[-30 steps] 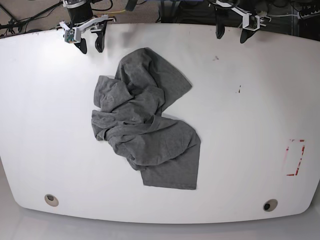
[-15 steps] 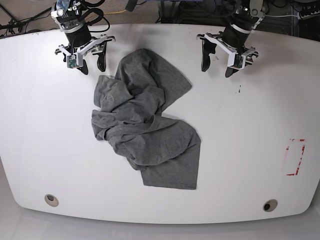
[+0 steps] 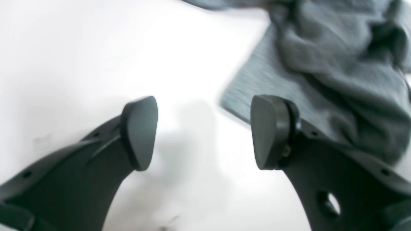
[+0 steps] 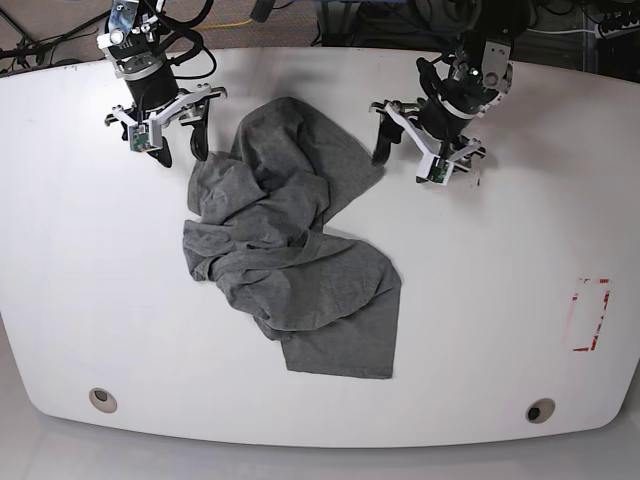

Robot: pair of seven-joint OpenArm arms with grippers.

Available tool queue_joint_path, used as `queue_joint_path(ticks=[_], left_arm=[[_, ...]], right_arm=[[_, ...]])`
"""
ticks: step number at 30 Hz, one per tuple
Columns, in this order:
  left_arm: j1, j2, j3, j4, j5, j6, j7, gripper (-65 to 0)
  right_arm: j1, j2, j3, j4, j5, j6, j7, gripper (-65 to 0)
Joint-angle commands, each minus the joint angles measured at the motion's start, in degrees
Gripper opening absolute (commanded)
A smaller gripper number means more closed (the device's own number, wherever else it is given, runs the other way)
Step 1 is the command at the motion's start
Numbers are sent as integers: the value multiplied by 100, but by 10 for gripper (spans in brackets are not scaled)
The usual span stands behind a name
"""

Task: Fold the T-shirt properly
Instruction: 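Lower both grippers toward the crumpled grey T-shirt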

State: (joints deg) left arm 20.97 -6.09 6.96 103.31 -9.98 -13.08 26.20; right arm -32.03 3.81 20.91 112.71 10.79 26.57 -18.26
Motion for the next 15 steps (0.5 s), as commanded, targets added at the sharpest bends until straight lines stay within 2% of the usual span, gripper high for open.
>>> queue_joint_path(ticks=[1,7,15], left_arm=[[-220,-2,64,-120,-18,-182,-92,-228],[-616,-2,143,-717,-18,-191,-83,-228],[-959,-11,688,-1210,-26,-208,-83,-228]], right_arm=[[-19,27,6,110,86,3,143,-325],[-1,27,6,110,86,-6,143,-325],[-19,19,6,110,86,-6,143,-325]])
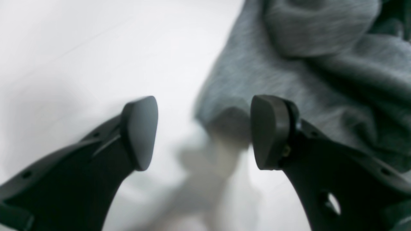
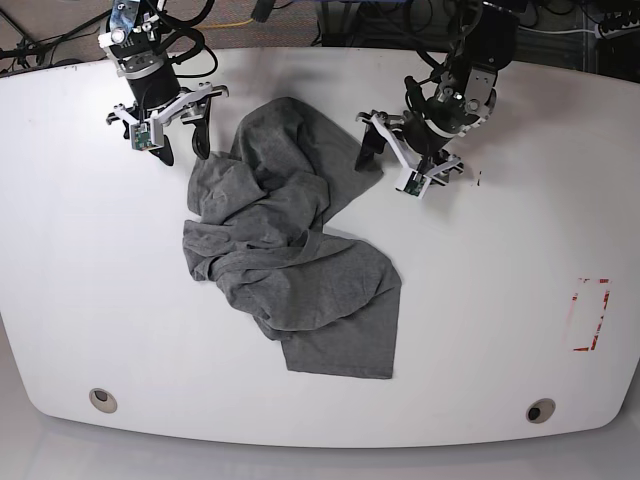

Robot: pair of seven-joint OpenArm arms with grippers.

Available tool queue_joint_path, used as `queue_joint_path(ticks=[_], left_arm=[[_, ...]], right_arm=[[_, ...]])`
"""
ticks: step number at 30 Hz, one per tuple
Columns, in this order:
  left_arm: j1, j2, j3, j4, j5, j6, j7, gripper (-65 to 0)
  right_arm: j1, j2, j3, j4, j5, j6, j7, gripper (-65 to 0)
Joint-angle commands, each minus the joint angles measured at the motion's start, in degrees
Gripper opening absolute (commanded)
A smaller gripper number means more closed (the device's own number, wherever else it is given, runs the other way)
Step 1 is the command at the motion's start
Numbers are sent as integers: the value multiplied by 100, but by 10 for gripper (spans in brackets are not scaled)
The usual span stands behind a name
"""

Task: Fold the T-shirt properly
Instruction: 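Lower both grippers toward the crumpled grey T-shirt, then grasp the grey T-shirt fabric with both grippers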

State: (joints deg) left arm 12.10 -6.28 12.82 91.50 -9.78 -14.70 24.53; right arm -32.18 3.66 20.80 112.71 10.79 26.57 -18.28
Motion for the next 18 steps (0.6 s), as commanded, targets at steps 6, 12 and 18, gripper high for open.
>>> queue_joint_path(ticks=[6,12,18], left_arm=[[-124,9,384,-293,-46,-47,83,-232],[-291,17,437,-610,-46,-47,74,-361],[-493,0,428,-1032,-46,-47,74,-650]], right_arm=[[14,34,17,110,86,-6,145,-325],[67,34,8,101,86,-6,145,-325],[383,34,-1,83,86,11,-40,-325]])
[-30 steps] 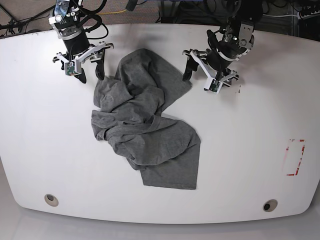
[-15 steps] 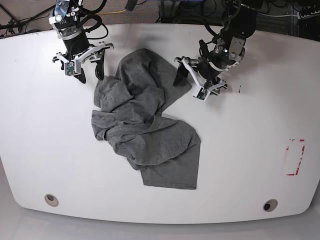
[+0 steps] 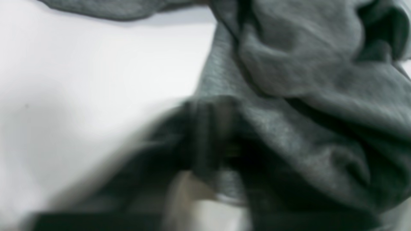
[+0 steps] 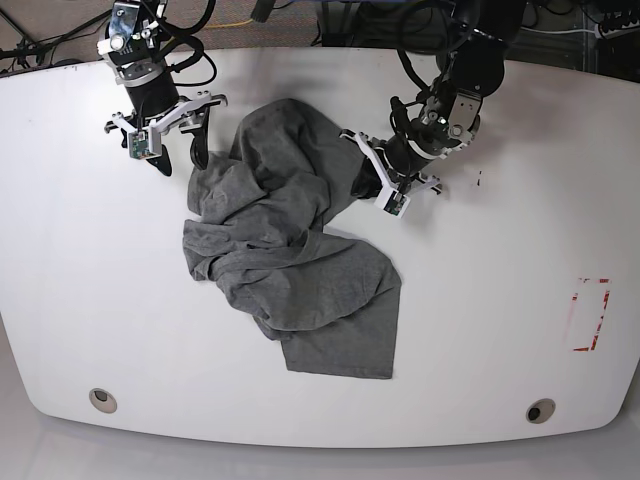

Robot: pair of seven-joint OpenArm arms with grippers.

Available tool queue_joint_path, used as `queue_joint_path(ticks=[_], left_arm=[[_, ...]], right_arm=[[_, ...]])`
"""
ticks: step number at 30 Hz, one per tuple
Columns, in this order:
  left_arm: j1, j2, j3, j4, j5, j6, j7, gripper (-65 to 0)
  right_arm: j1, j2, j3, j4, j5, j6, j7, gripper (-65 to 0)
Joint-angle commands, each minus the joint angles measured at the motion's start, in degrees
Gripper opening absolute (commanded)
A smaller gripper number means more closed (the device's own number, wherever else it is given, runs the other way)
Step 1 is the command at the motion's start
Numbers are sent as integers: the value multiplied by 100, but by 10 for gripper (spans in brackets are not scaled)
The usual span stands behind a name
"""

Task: Fold the T-shirt properly
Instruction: 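Grasp the grey T-shirt fabric with both grippers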

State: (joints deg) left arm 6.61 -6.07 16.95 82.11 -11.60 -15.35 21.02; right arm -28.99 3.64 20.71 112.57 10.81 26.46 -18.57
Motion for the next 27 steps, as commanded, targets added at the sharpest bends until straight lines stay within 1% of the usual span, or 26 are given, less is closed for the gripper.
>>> queue_joint_path(ticks=[1,3,5,7,8,10,11,13,14,16,19,22,24,27], left_arm=[[55,-31,-3,-83,135,19,426,-650],[64,-40,-20,-74,135,19,417,-650],[108,-40,-152,75,135,19,417,-650],[205,-40,-319,225,135,19,426,-650],[284,-48,-433,330,135,19,426,-650],[354,-48,-600,480,135,19,426,-650],[398,-48,-662,550,135,19,435,-650],[504,-57,-750,691,144,19,435,-650],[548,-128,-776,743,144,19,435,-650],[618,-339,-785,840,144,19,435,-650],[644,-418,-820,928,135,19,435,-650],[847,-444,-873,1104,144,19,435,-650],[987,-550,-996,1227,144,19,435,-650],[1031,-602,-1093,1244,144,19,435,-650]], right_arm=[[178,36,-1,96,84,31,-196,-325],[442,45,-1,96,84,40,-495,-325],[776,71,-36,96,84,40,-908,-325],[1014,115,-238,96,84,49,-1189,-325],[1163,247,-405,105,84,49,-1348,-325],[1409,397,-721,96,84,49,-1480,-325],[1532,414,-853,88,40,49,-1488,-323],[1708,432,-1082,88,-259,58,-1488,-323],[1787,432,-1231,88,-426,128,-1488,-323],[1989,423,-1653,26,-751,462,-1488,-323],[2306,414,-2225,-176,-1147,822,-1488,-323],[2508,432,-2779,-387,-1428,1042,-1488,-323],[2605,423,-3007,-501,-1498,1165,-1488,-323],[2965,353,-3359,-809,-1560,1253,-1488,-323]])
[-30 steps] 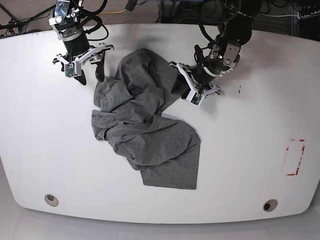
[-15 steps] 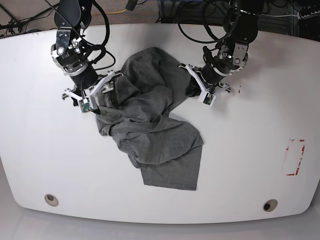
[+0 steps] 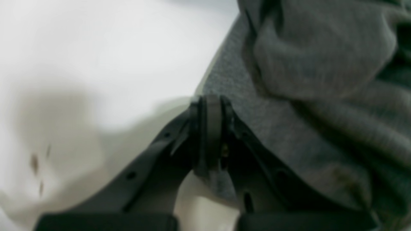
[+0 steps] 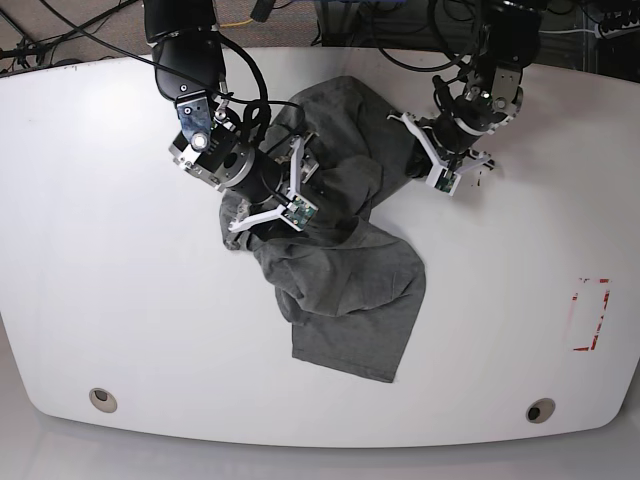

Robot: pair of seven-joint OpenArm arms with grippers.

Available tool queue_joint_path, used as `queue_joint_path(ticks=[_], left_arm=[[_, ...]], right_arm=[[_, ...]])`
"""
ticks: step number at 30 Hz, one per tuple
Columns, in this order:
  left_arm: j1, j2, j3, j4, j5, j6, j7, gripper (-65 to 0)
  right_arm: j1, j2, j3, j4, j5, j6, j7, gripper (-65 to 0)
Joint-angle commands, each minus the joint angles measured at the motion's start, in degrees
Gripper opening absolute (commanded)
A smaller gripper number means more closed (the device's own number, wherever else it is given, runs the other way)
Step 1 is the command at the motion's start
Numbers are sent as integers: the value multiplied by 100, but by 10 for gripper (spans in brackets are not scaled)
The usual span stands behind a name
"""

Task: Fold the T-shirt properly
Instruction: 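Grasp the grey T-shirt fabric with both grippers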

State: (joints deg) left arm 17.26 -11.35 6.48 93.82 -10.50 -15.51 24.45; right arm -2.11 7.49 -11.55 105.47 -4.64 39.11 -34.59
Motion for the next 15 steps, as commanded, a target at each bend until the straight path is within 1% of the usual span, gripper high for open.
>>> queue_joint_path(ticks=[1,7,12,15], left_arm=[[-25,-82,-72,73,35,34,92,-650],[107,-91,-90,99,35,34,92,-650],[125,-91,-90,99,35,34,92,-650],[125,-73,-81,99,35,34,92,-650]], right_arm=[[435,-94,-309,-248,-32,-12,114,-323],[919,-199,-818,-846,-32,-30,114,-323],[1314,-410,-1276,-1224,-32,-21,105,-323],[1543,-533,-1320,-1646,-41,-12,105,-323]])
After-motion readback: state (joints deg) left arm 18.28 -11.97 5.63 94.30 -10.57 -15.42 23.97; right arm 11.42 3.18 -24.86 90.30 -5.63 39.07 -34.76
